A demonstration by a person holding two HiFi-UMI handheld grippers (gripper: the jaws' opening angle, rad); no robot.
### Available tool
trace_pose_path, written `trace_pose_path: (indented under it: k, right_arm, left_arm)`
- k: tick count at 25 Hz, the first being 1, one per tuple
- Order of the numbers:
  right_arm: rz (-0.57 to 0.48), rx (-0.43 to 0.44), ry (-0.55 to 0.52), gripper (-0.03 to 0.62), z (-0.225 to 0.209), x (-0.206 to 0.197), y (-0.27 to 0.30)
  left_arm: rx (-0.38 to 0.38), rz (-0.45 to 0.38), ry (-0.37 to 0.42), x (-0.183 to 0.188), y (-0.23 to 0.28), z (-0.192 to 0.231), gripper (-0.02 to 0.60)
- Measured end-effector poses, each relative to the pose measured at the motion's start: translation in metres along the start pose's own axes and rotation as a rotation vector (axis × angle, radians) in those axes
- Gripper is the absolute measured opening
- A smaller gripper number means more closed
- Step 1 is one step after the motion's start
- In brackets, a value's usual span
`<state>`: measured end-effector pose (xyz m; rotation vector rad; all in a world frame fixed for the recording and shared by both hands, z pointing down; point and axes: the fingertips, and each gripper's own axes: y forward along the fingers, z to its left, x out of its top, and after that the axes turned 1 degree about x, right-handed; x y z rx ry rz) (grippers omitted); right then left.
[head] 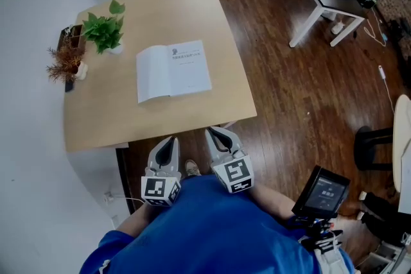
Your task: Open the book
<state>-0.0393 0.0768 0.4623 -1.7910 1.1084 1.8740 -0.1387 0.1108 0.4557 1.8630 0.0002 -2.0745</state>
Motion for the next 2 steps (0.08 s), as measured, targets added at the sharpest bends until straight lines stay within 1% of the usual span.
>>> trace_pose_path:
  k: [2]
  right_arm:
    - [-0.002,0.0,-0.003,0.003,0.0007,-0.0001,-0.0003]
  left_arm:
    - [0.0,0.001,-0.003,-0.0005,-0.0005,-0.0005,0.006]
